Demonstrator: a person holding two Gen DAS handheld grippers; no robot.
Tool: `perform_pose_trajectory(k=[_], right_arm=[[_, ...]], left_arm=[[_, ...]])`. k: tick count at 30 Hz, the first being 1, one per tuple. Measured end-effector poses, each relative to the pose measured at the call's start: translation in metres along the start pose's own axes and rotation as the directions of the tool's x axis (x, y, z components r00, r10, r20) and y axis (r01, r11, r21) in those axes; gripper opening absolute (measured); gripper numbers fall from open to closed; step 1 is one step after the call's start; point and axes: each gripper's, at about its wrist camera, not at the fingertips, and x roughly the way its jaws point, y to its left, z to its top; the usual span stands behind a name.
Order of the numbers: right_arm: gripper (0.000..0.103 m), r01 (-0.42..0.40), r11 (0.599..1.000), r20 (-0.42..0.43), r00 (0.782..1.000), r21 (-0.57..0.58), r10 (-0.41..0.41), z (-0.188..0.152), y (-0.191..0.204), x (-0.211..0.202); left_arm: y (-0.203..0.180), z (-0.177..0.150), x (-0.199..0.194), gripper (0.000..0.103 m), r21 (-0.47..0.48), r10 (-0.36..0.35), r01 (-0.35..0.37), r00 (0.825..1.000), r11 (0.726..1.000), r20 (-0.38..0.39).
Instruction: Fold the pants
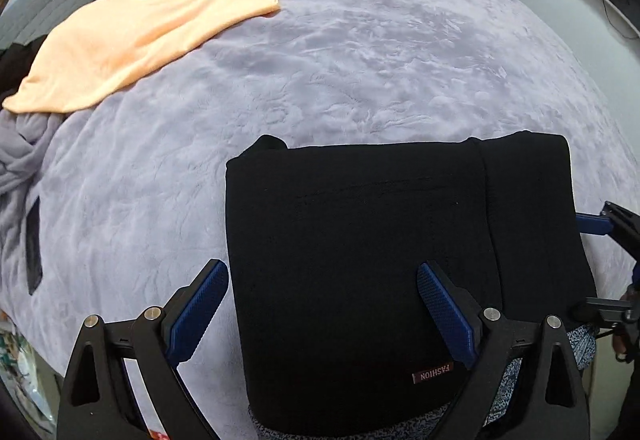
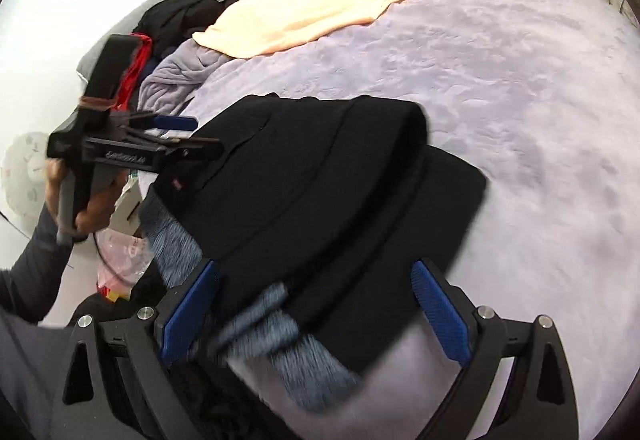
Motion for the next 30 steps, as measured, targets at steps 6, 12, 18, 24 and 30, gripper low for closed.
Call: perform_pose_trajectory(k=[6,12,18,24,30], right_arm=[[0.098,-0.046,0.998,0.027,0.999,-0.046,0.047,0.029,0.024,0.021],[0.101,0.004,0.999,-0.03,1.0,0.052,-0.002,0.034,0.016,0.062],[0.023,-0.003,0.992,0.026,1.0,0.125,-0.001,0.041,0.011,0.026],[0.017,-0.04,0.993,0.145,0.989,0.112,0.024,0.049,0.028,-0.024],[0.017,0.02,0.983,0.188,0.981,0.181,-0.054,0.041,0.004,-0.059]], left_arm=[[0.023,-0.007,-0.004,0.096,-0.072,-0.014,0.016,0.999,0.997,0.03],[0.043,-0.013,0.009,0.102,-0.138,-0.082,0.086,0.996,0.987,0.029],[0.036,-0.011,0.004,0.102,-0.09,-0.06,0.065,0.997,0.994,0.05],[-0.004,0.005,-0.014,0.102,0.027,-0.087,0.085,0.992,0.996,0.091],[-0.039,0.019,-0.019,0.102,0.094,-0.127,0.116,0.985,0.989,0.114]])
